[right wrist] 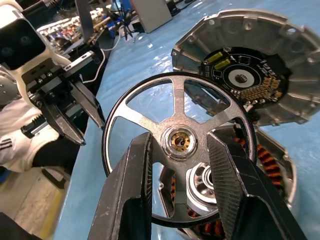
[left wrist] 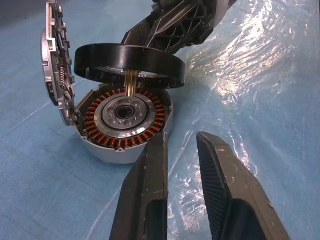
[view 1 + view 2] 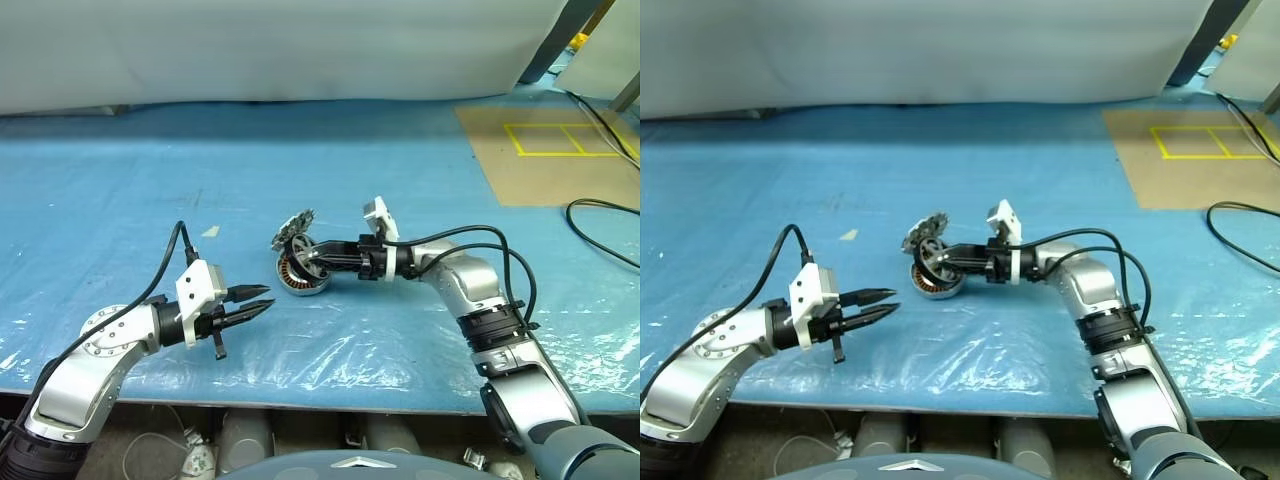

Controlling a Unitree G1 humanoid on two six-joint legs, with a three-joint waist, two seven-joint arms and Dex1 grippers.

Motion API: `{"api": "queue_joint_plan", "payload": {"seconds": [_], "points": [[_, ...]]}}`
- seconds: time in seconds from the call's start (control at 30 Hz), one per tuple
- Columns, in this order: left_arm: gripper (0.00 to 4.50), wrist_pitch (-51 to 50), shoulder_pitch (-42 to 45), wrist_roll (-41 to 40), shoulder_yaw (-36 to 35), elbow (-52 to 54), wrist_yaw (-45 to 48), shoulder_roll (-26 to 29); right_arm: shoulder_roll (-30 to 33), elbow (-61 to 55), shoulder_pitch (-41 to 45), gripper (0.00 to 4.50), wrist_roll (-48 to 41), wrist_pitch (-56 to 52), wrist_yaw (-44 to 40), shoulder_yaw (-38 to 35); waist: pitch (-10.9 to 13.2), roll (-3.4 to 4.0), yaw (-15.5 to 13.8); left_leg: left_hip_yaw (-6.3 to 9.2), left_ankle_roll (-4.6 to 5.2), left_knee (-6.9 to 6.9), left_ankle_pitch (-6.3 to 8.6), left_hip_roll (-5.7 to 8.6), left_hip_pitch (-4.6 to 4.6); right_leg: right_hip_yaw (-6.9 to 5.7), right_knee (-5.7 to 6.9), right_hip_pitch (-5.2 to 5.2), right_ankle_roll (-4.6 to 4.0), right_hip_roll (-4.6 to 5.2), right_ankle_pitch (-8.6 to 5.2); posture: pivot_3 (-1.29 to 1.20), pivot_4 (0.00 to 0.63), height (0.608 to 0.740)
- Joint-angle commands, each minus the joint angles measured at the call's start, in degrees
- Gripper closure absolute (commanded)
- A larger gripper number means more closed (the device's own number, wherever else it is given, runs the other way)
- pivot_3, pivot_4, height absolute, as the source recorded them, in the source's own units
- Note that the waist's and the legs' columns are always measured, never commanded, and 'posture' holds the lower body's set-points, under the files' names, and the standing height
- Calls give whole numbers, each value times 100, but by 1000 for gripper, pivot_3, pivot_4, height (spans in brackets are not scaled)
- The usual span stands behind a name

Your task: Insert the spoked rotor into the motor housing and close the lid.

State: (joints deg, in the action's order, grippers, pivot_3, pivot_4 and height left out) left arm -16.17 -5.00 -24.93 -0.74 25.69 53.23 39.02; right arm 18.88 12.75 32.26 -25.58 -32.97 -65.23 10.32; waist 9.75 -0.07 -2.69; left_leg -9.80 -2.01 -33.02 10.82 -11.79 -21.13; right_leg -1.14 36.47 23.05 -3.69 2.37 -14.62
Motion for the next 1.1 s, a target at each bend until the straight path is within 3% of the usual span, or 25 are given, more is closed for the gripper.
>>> {"api": "queue_joint_plan", "payload": {"seconds": [0.03, 0.3, 0.83, 1.1], "points": [[3542, 51, -39, -40, -49, 188, -2, 13, -168, 171, 103, 3273, 29, 80, 130, -69, 0, 0, -1, 0, 0, 0, 0, 0, 0, 0, -1, 0, 0, 0, 0, 0, 150, 740], [3542, 78, -88, -28, -60, 192, 8, 23, -36, 474, 141, 3273, 79, 138, 127, -291, 0, 0, -23, -1, 0, 0, 0, 1, 0, 0, -1, -2, 0, 2, 0, 0, 150, 740], [3542, 111, -54, 10, 92, 122, 39, -48, 244, -872, 20, 3273, -346, -348, 69, -409, 1, 1, -117, -5, -1, 8, 0, -1, 0, 0, -6, 3, 0, 1, -1, 0, 150, 740], [3542, 176, -44, 76, 156, 47, 68, -84, 411, -140, -48, 3273, 28, -11, 147, -392, 1, 1, -120, -5, -1, 7, 0, 1, 0, 0, -6, 3, 0, 3, -1, 0, 150, 740]]}}
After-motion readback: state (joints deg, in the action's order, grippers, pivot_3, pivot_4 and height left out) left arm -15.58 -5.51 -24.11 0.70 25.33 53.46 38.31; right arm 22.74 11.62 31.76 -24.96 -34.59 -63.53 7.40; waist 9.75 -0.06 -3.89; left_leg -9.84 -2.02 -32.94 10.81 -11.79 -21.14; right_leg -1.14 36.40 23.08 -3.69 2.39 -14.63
